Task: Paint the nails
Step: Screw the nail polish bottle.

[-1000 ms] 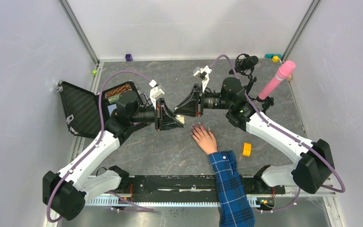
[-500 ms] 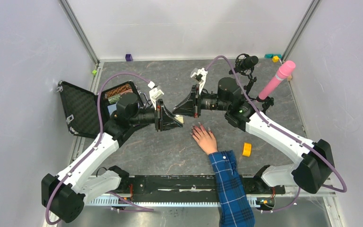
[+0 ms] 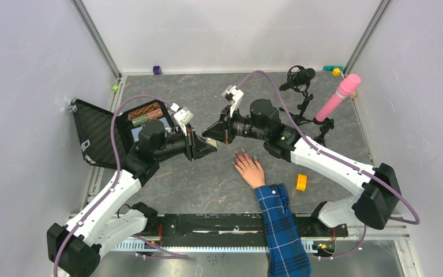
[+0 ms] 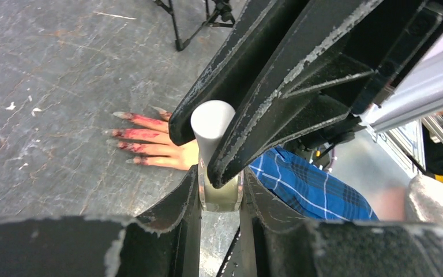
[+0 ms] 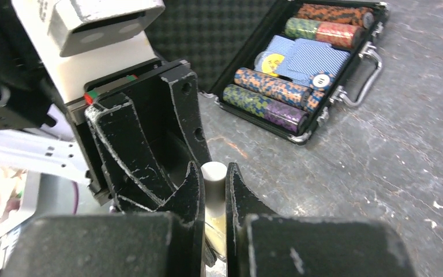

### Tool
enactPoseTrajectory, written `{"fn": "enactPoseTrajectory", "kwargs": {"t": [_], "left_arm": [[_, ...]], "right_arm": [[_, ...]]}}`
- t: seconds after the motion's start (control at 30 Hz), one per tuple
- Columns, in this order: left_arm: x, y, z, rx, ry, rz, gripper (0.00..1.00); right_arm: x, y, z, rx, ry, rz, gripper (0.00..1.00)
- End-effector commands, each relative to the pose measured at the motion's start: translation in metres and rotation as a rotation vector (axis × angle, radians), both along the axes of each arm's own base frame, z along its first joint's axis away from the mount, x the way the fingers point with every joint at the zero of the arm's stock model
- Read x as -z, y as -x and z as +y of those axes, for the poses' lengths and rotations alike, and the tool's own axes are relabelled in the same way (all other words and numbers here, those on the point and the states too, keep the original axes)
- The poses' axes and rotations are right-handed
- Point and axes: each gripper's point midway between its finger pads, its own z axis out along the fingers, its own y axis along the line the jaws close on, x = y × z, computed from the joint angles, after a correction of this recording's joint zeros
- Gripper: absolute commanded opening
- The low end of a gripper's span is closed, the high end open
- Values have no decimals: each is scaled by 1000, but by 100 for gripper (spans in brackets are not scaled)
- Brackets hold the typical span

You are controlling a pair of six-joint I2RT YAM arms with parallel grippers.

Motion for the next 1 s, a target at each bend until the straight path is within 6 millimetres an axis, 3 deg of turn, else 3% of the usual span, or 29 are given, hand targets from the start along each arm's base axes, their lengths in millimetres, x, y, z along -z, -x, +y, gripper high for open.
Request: {"fn": "enactPoseTrajectory", "kwargs": {"t": [0.0, 0.47, 0.73, 0.83, 0.97], "left_arm": [[-41, -38, 16, -210, 97, -142, 2], [-36, -46, 19, -254, 121, -130, 2], [-34, -47, 19, -255, 109, -126, 2], [-33, -48, 19, -255, 103, -124, 2], [-32, -47, 18, -244, 81, -127, 2]], "right_arm": [[47, 9, 0, 66, 186, 103, 0], [75, 0, 10, 303, 333, 103, 0], [60, 2, 29, 302, 317, 63, 0], [46, -4, 22, 338, 301, 22, 12], [18, -10, 9, 386, 265, -55, 39]]}}
